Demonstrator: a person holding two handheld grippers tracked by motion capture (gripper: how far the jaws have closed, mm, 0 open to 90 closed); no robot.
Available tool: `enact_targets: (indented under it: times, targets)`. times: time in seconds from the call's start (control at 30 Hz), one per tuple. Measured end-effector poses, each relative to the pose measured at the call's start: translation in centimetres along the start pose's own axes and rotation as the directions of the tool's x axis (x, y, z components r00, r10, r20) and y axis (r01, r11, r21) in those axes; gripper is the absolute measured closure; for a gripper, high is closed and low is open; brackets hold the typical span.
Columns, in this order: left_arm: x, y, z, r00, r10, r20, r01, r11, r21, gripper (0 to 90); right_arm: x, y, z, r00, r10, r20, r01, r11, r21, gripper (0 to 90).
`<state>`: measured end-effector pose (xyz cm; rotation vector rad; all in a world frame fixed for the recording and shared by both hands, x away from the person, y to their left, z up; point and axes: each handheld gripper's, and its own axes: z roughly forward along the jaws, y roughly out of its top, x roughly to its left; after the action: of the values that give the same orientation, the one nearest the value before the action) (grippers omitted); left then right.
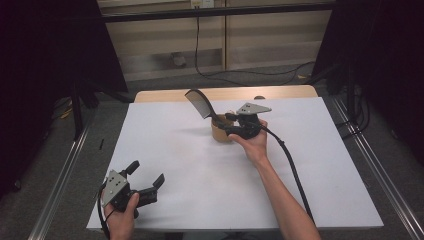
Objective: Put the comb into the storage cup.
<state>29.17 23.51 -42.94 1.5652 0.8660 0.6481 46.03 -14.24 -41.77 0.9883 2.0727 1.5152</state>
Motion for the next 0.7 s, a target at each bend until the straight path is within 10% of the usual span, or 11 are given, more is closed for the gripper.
enact_targets:
  times: [0.7]
  targets:
    - [0.0,-0.1,0.3,1.0,0.001,0.0,-0.001,0.9999,0.011,2.9,0.0,0.3,-2.2,0.9985,0.024,0.05,-0.021,0.998,-0.057,4.9]
